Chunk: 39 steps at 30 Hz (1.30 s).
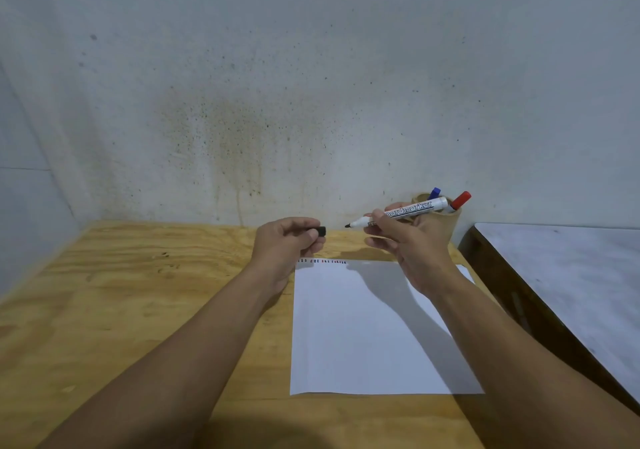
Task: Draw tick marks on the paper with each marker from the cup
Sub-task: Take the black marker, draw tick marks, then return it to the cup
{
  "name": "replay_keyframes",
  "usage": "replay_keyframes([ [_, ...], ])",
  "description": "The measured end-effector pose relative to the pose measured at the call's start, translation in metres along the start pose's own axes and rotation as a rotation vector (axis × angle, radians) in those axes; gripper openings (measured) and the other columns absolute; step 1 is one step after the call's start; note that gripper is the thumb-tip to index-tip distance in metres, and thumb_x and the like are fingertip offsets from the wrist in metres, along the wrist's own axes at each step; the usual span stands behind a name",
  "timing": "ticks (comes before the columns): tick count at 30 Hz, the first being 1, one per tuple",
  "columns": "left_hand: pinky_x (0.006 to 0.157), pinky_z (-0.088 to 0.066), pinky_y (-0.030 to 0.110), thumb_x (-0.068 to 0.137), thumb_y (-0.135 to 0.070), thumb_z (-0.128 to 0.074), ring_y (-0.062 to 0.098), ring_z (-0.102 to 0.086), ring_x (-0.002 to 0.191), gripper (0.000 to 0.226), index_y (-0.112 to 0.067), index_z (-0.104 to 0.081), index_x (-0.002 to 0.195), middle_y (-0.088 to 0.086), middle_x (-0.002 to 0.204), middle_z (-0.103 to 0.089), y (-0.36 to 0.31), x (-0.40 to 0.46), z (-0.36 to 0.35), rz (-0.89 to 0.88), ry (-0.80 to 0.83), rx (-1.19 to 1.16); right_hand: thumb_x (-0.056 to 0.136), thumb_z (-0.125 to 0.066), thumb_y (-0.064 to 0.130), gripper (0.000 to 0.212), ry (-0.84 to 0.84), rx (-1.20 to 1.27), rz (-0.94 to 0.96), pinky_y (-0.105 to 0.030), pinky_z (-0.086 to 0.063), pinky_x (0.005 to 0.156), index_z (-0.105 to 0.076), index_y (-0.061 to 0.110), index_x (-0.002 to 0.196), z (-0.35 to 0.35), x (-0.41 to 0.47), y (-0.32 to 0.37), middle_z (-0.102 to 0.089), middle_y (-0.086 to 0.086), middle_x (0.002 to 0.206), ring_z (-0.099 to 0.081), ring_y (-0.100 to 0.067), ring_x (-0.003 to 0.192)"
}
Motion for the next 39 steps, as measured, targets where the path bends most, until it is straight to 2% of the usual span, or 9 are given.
replay_keyframes([
  [5,0.064,-0.059,0.021,0.081,0.014,-0.058,0.02,-0.072,0.067,0.016,0.002,-0.068,0.083,0.015,0.075,-0.07,0.002,-0.006,-0.03,0.088,0.097,-0.179,0.084,-0.07,-0.004,0.018,-0.031,-0.051,0.054,-0.039,-0.062,0.068,-0.058,-0.001,0.096,-0.002,-0.009,0.02,-0.066,-0.022,0.083,-0.069,-0.031,0.074],
  [11,0.062,-0.059,0.022,0.083,0.014,-0.057,0.018,-0.071,0.062,0.015,0.003,-0.067,0.085,0.014,0.07,-0.07,-0.006,-0.015,-0.051,0.089,0.176,-0.177,0.082,-0.073,-0.001,0.019,-0.041,-0.156,0.098,-0.039,-0.063,0.068,-0.058,-0.001,0.094,0.002,-0.015,0.027,-0.065,-0.027,0.087,-0.071,-0.031,0.074],
  [17,0.061,-0.059,0.023,0.081,0.013,-0.06,0.021,-0.071,0.064,0.012,0.004,-0.067,0.085,0.017,0.075,-0.071,-0.013,-0.02,-0.058,0.093,0.206,-0.144,0.076,-0.081,0.006,0.023,-0.031,-0.282,0.145,-0.036,-0.057,0.065,-0.062,0.004,0.089,0.012,-0.012,0.037,-0.069,-0.02,0.081,-0.072,-0.024,0.074],
  [22,0.06,-0.059,0.024,0.08,0.013,-0.061,0.022,-0.072,0.064,0.01,0.007,-0.067,0.085,0.016,0.071,-0.072,-0.013,-0.026,-0.07,0.129,0.232,-0.171,0.073,-0.082,0.001,0.023,-0.001,-0.286,0.162,-0.034,-0.053,0.062,-0.063,-0.001,0.087,0.018,-0.01,0.04,-0.069,-0.031,0.084,-0.069,-0.026,0.073],
  [25,0.061,-0.06,0.025,0.079,0.015,-0.061,0.023,-0.071,0.062,0.01,0.01,-0.066,0.086,0.017,0.068,-0.071,-0.014,-0.027,-0.078,0.135,0.223,-0.192,0.073,-0.082,0.0,0.024,0.004,-0.253,0.191,-0.034,-0.054,0.061,-0.063,-0.007,0.086,0.022,-0.01,0.042,-0.066,-0.026,0.077,-0.069,-0.027,0.069],
  [30,0.062,-0.06,0.026,0.077,0.014,-0.063,0.023,-0.071,0.06,0.009,0.012,-0.065,0.086,0.017,0.067,-0.071,-0.019,-0.026,-0.09,0.097,0.216,-0.214,0.081,-0.076,0.003,0.012,0.016,-0.228,0.159,-0.036,-0.052,0.066,-0.065,0.001,0.084,0.028,-0.007,0.041,-0.067,-0.012,0.071,-0.065,-0.021,0.067],
  [33,0.066,-0.061,0.029,0.078,0.008,-0.067,0.024,-0.071,0.065,0.012,0.009,-0.067,0.089,0.016,0.072,-0.072,-0.021,-0.027,-0.098,0.04,0.223,-0.142,0.086,-0.072,0.013,0.008,0.025,-0.293,0.116,-0.036,-0.046,0.066,-0.067,0.007,0.083,0.031,-0.007,0.037,-0.066,-0.005,0.073,-0.063,-0.017,0.072],
  [35,0.073,-0.061,0.034,0.077,-0.001,-0.072,0.024,-0.07,0.073,0.015,0.001,-0.071,0.093,0.013,0.08,-0.073,-0.021,-0.027,-0.102,-0.022,0.223,-0.004,0.092,-0.065,0.014,0.011,0.022,-0.246,0.049,-0.037,-0.044,0.066,-0.064,0.003,0.088,0.035,-0.004,0.037,-0.066,-0.011,0.082,-0.062,-0.023,0.078],
  [39,0.08,-0.056,0.035,0.074,-0.024,-0.077,0.021,-0.068,0.082,0.028,-0.016,-0.071,0.101,0.005,0.096,-0.073,-0.018,-0.02,-0.107,-0.124,0.177,0.37,0.103,-0.044,0.021,0.022,-0.068,-0.337,-0.016,-0.04,-0.061,0.064,-0.049,0.001,0.111,0.056,0.003,0.072,-0.065,-0.015,0.084,-0.07,-0.025,0.067],
])
Point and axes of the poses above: each hand's wrist, its own x-axis towards the middle knuckle, its own z-axis out of the back of the hand, y = z × x, the point moved 10 cm from there along x, towards the middle knuckle
